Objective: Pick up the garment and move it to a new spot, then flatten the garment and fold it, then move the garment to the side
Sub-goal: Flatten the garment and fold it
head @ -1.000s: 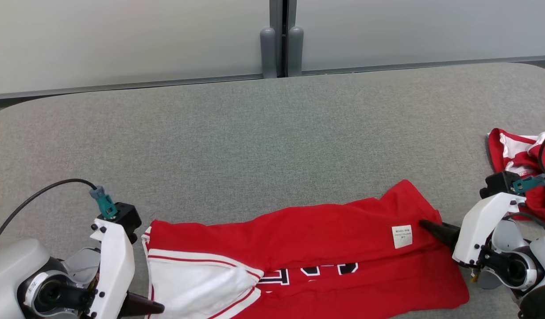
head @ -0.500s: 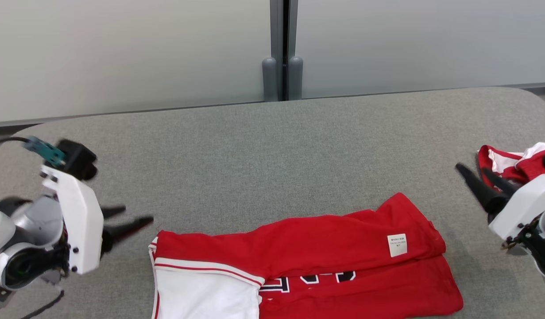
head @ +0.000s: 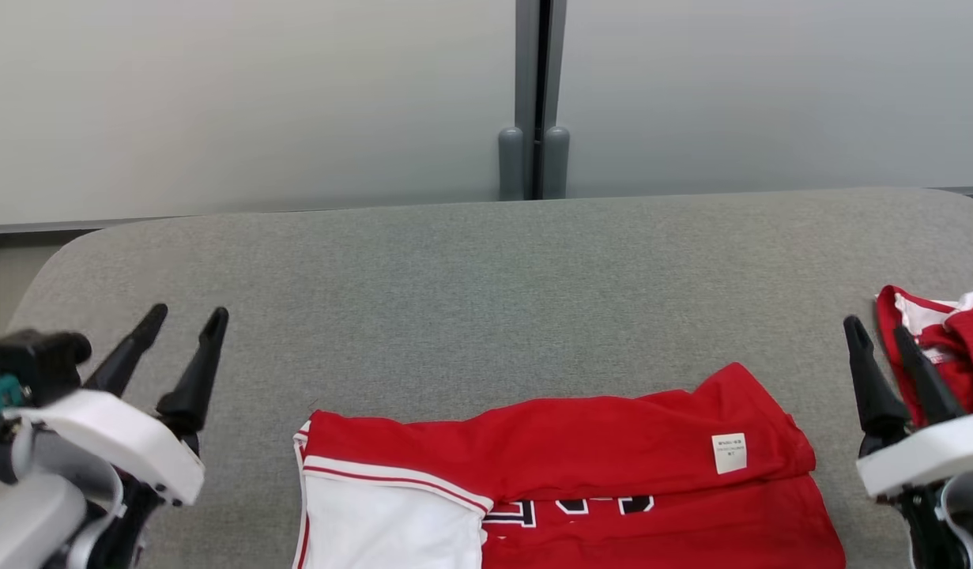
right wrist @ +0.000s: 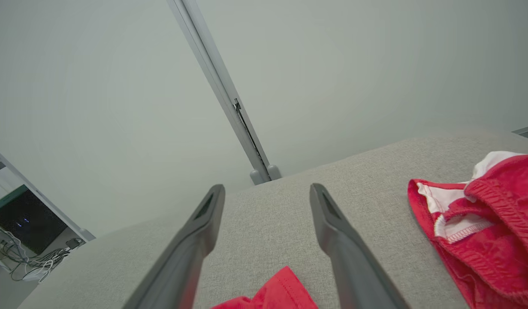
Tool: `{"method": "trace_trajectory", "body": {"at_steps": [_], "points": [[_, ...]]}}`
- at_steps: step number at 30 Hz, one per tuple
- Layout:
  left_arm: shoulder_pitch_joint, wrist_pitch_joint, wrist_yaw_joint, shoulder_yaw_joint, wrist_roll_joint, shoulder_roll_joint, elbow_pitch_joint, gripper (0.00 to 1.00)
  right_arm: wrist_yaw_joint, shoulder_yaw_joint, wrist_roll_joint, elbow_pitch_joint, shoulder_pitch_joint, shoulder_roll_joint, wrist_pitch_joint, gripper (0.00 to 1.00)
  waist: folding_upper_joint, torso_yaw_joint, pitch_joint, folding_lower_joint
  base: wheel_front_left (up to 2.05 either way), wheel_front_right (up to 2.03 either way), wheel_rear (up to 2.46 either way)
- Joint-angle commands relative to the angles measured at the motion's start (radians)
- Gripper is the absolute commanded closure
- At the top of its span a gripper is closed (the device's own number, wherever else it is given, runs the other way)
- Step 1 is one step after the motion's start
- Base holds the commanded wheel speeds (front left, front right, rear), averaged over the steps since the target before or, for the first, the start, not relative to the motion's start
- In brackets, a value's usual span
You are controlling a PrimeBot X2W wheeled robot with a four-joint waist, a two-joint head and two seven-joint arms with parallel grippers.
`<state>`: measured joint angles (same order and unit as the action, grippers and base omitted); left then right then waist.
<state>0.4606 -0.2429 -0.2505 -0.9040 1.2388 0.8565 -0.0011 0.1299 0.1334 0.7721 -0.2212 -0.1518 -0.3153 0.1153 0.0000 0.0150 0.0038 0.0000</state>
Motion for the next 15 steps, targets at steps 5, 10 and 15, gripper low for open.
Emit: {"method": "trace_trajectory", "body": {"at_steps": [5, 10, 15], "points": [[-0.143, -0.022, -0.06, 0.211, -0.128, -0.127, -0.048, 0.0, 0.002, -0.026, -0.008, -0.032, 0.069, 0.025, 0.058, 0.0, 0.0, 0.026, 0.009, 0.0, 0.0, 0.0, 0.0], [-0.339, -0.021, -0.013, 0.414, -0.283, -0.298, -0.067, 0.0, 0.002, -0.028, -0.017, -0.074, 0.11, 0.031, 0.042, 0.0, 0.0, 0.043, 0.016, 0.0, 0.0, 0.0, 0.0], [-0.412, -0.021, 0.054, 0.472, -0.374, -0.389, -0.034, 0.0, 0.002, -0.023, -0.008, -0.141, 0.114, 0.033, -0.018, 0.0, 0.0, 0.059, 0.034, 0.0, 0.0, 0.0, 0.0]]}}
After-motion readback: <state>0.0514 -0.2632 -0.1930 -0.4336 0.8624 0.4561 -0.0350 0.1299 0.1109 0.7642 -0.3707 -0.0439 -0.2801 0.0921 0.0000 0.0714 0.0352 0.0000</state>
